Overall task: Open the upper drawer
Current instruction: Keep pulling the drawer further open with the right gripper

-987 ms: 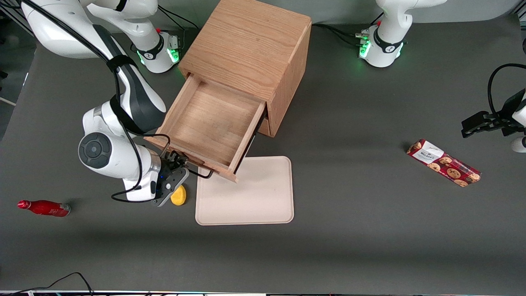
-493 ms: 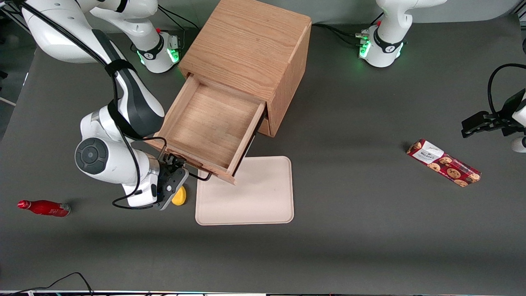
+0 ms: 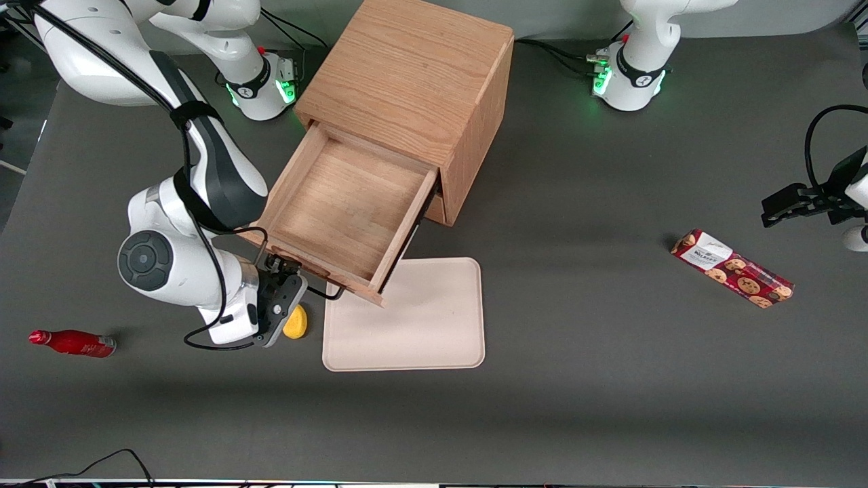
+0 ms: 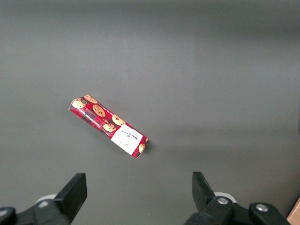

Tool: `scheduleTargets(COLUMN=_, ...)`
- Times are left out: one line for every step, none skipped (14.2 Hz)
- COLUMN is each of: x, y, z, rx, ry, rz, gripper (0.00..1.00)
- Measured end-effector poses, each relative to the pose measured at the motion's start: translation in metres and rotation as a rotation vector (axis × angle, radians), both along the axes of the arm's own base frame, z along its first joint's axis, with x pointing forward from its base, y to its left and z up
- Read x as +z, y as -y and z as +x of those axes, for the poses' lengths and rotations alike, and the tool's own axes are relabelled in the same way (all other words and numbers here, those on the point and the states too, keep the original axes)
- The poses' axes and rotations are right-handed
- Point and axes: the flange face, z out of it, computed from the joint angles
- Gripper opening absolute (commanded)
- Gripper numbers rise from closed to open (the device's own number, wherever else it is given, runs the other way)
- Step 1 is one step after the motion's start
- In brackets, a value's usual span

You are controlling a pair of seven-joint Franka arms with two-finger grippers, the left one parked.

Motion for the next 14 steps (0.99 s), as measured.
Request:
scheduleTargets(x=0.0, y=0.0, z=0.0, rx=0.003, ry=0.001, rz=0.0, gripper=1.0)
scheduleTargets(x=0.0, y=0.0, z=0.0, rx=0.012, ry=0.002, rz=0.001, gripper=1.0)
scheduleTargets(x=0.001, y=0.0, z=0.0, rx=0.029, ry=0.004, rz=0.004, gripper=1.0)
scheduleTargets(x=0.001, y=0.001, z=0.001, rx=0.04, ry=0.004, rz=0.008, gripper=1.0)
scheduleTargets(x=0.001, y=0.001, z=0.001, rx=0.044, ry=0.002, rz=0.011, gripper=1.0)
scheduleTargets(x=0.001, y=0.002, z=0.001, rx=0.047, ry=0.001, rz=0.013, gripper=1.0)
scheduleTargets(x=0.001, y=0.002, z=0.002, rx=0.055, ry=-0.001, rz=0.014, gripper=1.0)
scheduleTargets(x=0.001, y=0.003, z=0.002, rx=0.064, ry=-0.002, rz=0.015, gripper=1.0)
scheduleTargets(x=0.001, y=0.004, z=0.002, rx=0.078, ry=-0.003, rz=0.016, gripper=1.0)
scheduleTargets(x=0.0, y=0.005, z=0.003, rx=0.086, ry=-0.005, rz=0.018, gripper=1.0)
scheduleTargets(x=0.0, y=0.007, z=0.003, rx=0.093, ry=-0.006, rz=0.018, gripper=1.0)
scheduleTargets(x=0.0, y=0.011, z=0.004, rx=0.097, ry=-0.008, rz=0.015, gripper=1.0)
scheduleTargets(x=0.001, y=0.016, z=0.006, rx=0.102, ry=-0.005, rz=0.012, gripper=1.0)
scheduleTargets(x=0.001, y=0.02, z=0.008, rx=0.11, ry=-0.006, rz=0.01, gripper=1.0)
